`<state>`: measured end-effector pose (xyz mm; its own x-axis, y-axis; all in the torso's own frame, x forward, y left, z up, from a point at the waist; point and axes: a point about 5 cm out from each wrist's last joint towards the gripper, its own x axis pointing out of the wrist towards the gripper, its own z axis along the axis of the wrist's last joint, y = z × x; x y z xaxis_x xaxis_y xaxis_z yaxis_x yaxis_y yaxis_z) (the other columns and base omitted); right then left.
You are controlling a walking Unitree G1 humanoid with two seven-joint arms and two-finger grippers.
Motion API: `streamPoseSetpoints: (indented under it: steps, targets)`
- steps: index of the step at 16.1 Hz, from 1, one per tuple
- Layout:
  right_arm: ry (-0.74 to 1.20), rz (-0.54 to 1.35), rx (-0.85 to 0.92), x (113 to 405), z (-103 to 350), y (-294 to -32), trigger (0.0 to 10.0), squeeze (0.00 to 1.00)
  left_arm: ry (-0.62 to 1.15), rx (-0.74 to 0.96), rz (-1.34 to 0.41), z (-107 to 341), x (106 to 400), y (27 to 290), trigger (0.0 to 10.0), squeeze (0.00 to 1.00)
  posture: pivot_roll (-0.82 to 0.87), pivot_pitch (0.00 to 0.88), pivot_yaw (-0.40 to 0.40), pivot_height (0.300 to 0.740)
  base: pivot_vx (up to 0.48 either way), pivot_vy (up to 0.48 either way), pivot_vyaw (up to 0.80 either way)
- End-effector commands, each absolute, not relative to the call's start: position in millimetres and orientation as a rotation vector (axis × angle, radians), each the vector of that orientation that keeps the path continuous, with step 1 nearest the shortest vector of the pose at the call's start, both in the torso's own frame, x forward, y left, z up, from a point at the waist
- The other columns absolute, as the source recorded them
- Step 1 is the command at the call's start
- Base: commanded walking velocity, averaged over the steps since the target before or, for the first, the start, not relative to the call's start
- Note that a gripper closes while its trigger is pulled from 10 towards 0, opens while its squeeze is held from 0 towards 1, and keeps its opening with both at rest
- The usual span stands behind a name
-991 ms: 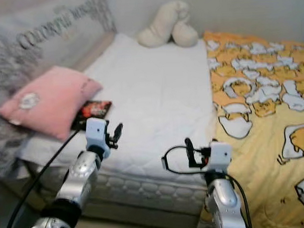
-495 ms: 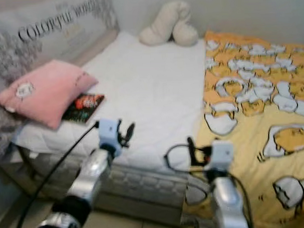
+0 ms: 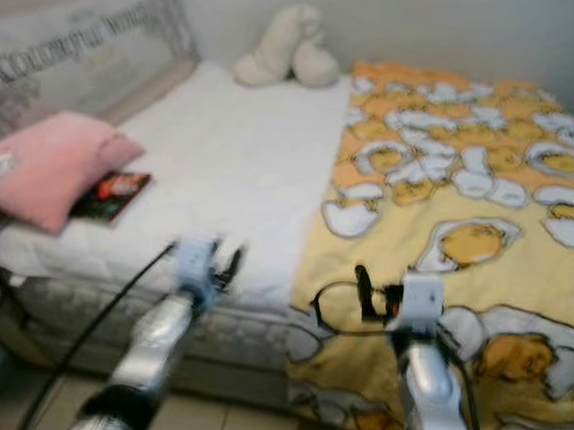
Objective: Clean up the room
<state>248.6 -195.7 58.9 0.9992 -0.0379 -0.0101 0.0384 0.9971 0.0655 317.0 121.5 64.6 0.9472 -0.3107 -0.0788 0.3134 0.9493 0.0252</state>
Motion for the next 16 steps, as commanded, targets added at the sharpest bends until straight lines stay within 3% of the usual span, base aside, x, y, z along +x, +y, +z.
streamPoseSetpoints:
  steps: [1, 4, 8, 16]
  targets:
    - [-0.006, -0.081, 0.023, 231.6, 60.1, -207.1, 10.0, 0.0, 0.038, 0.041, -0.339, 66.3, 305.3, 132.1, 10.0, 0.0, 0.03, 0.0, 0.027, 0.74, 0.0, -0.465, 0.0]
    - [0.084, -0.041, 0.006, 210.0, 42.3, -207.9, 10.0, 0.0, 0.04, 0.165, -0.319, 59.0, 288.8, 139.9, 10.0, 0.0, 0.04, 0.0, 0.007, 0.74, 0.0, -0.155, 0.0]
    - [-0.016, 0.062, -0.02, 272.7, 69.2, -180.5, 10.0, 0.0, -0.018, 0.071, -0.359, 87.8, 329.8, 111.1, 10.0, 0.0, 0.03, 0.0, 0.013, 0.74, 0.349, 0.0, 0.0]
    - [0.004, 0.09, -0.02, 272.9, 63.6, -174.8, 10.0, 0.0, 0.018, 0.011, -0.295, 88.6, 339.8, 114.6, 10.0, 0.0, 0.02, 0.0, 0.029, 0.74, 0.475, 0.0, 0.0]
